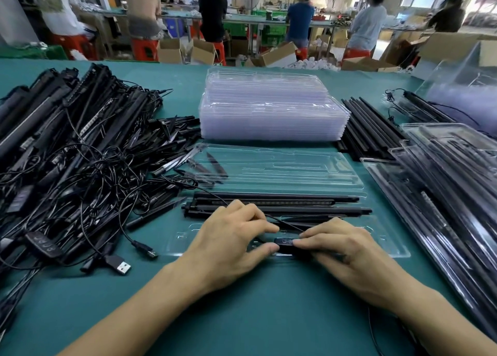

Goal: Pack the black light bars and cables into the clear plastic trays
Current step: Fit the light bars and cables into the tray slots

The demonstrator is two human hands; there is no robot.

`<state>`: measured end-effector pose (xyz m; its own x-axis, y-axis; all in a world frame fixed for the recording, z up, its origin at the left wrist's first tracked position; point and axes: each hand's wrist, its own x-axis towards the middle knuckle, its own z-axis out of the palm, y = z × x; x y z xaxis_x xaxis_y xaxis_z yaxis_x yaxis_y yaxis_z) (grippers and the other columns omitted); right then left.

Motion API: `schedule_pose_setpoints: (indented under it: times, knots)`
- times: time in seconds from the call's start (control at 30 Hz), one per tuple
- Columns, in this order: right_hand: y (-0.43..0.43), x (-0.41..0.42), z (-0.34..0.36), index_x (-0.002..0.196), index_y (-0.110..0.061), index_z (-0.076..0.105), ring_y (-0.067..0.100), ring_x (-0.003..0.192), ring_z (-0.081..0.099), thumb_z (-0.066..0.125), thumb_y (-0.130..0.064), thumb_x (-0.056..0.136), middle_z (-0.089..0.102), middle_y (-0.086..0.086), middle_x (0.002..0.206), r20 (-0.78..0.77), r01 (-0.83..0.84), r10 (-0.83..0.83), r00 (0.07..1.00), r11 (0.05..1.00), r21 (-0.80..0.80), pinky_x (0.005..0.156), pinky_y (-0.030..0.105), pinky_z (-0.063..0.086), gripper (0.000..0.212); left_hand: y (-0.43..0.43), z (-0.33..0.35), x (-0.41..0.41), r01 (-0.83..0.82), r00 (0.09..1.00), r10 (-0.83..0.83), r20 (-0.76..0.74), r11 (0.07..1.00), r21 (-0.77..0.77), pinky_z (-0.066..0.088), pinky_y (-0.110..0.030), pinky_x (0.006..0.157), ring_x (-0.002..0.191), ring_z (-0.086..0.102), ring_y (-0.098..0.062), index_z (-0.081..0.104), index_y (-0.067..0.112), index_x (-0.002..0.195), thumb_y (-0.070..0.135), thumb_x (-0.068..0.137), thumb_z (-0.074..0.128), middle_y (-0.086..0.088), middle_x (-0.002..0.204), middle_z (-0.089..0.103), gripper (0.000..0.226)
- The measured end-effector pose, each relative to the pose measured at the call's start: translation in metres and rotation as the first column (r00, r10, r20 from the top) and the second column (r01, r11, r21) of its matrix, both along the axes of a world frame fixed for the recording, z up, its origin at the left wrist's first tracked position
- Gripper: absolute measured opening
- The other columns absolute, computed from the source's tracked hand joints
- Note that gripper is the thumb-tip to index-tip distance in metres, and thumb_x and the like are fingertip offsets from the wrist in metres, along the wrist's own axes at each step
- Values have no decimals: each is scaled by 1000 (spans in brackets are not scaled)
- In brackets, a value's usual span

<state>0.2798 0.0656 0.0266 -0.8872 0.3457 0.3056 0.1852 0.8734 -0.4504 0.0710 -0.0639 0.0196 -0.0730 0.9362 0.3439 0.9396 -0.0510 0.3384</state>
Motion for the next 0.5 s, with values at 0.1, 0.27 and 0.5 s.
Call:
schedule_pose_setpoints:
  times: [0.1, 0.27, 0.5]
  knots:
    - [0, -3, 0, 104, -38, 74, 3, 94, 62, 73, -10, 86, 69, -24, 98, -26, 63, -65, 998, 995, -74, 82, 20, 46, 33, 1, -3, -2, 5, 997, -4, 73, 1000, -16, 44, -37, 85, 94, 48, -7, 73, 38, 111, 48, 93, 61, 16, 101, 62, 24]
    - [2, -10, 7, 97, -40, 72, 3, 86, 65, 78, -11, 79, 71, -23, 88, -1, 153, -161, 987, 941, -303, 75, 9, 43, 35, 3, -9, -5, -59, 963, 64, 263, 998, -26, 40, -24, 75, 80, 50, 5, 76, 40, 98, 42, 89, 70, 19, 83, 57, 11]
    - [3, -16, 12, 86, -41, 75, -7, 82, 62, 78, -24, 79, 70, -19, 82, 157, 229, -190, 969, 929, -290, 70, 7, 43, 18, 1, -11, -9, -59, 934, 75, 349, 997, -56, 44, -25, 66, 70, 55, -1, 74, 39, 90, 37, 85, 74, 14, 70, 58, 6]
